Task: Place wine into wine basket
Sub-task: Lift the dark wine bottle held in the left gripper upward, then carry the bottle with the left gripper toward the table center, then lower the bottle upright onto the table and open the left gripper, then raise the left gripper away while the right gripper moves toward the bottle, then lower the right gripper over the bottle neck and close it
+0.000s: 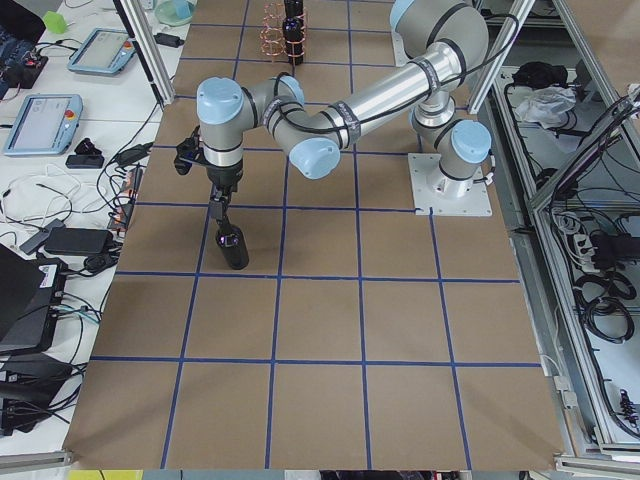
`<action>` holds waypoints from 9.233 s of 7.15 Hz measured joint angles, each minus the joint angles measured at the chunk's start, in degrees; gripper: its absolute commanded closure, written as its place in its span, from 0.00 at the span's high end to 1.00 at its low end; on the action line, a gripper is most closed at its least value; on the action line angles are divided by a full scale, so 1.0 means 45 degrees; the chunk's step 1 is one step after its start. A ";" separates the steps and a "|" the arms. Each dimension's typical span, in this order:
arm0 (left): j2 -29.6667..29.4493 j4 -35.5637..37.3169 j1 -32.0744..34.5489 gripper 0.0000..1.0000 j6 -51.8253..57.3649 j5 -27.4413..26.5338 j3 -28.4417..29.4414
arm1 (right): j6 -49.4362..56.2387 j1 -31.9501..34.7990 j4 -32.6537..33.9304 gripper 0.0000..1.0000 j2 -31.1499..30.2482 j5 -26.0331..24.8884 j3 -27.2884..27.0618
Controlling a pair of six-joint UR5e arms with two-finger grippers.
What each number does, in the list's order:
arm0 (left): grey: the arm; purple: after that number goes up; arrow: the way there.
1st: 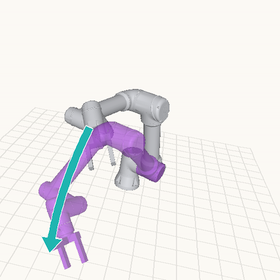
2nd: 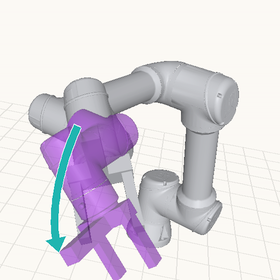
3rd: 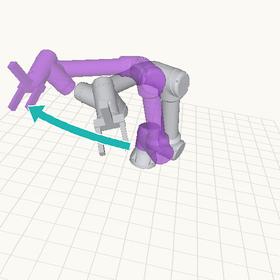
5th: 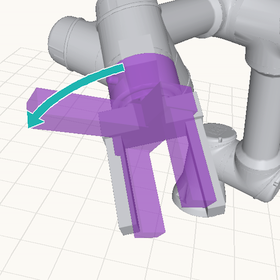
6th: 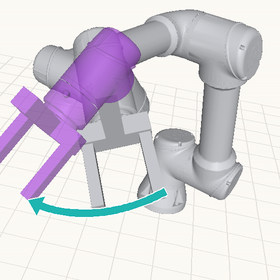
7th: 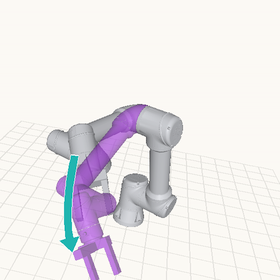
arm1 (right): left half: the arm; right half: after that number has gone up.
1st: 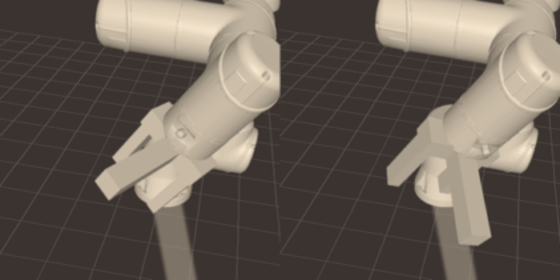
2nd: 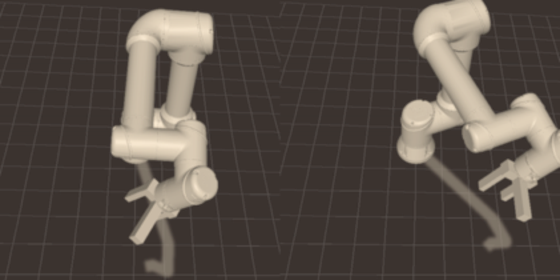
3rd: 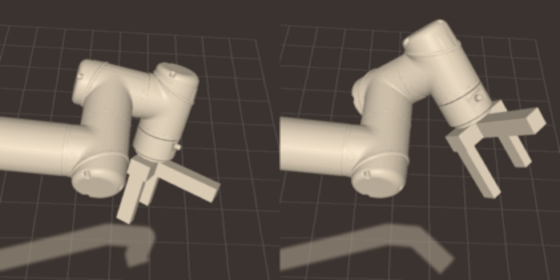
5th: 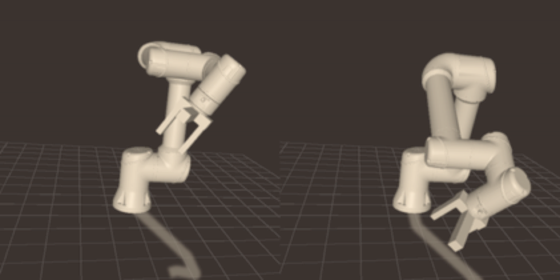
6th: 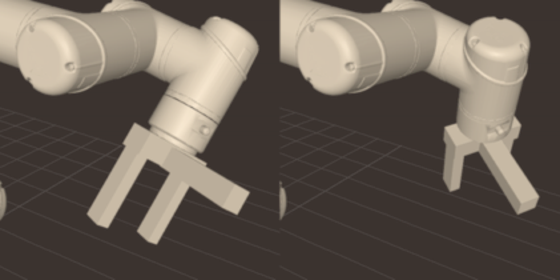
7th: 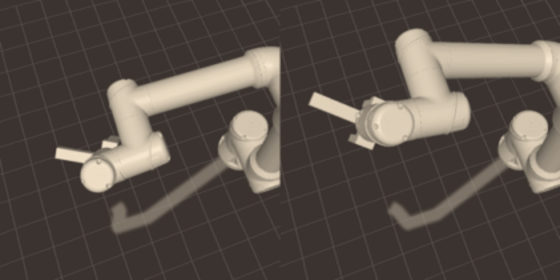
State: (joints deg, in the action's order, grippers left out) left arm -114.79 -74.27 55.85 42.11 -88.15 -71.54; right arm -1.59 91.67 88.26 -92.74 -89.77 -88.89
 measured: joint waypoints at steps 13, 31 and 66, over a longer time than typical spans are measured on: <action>-0.1048 0.0688 -0.0028 0.67 0.0014 0.0084 0.0216 | 0.0076 0.0000 -0.0017 1.00 0.0061 0.0156 -0.0036; 0.4482 -0.0104 0.8010 0.00 -0.9911 0.0060 -0.5296 | 0.1166 -0.0127 0.0098 1.00 0.0080 -0.0043 -0.0070; 0.5327 -0.1702 0.3037 1.00 -0.8778 -0.1804 -0.4514 | -1.0901 0.8779 0.4093 1.00 0.5593 0.0686 0.2558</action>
State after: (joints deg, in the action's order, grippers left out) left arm -90.82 -81.93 69.52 2.61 -96.27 -91.85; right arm -50.65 131.18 106.68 -67.57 -86.68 -77.38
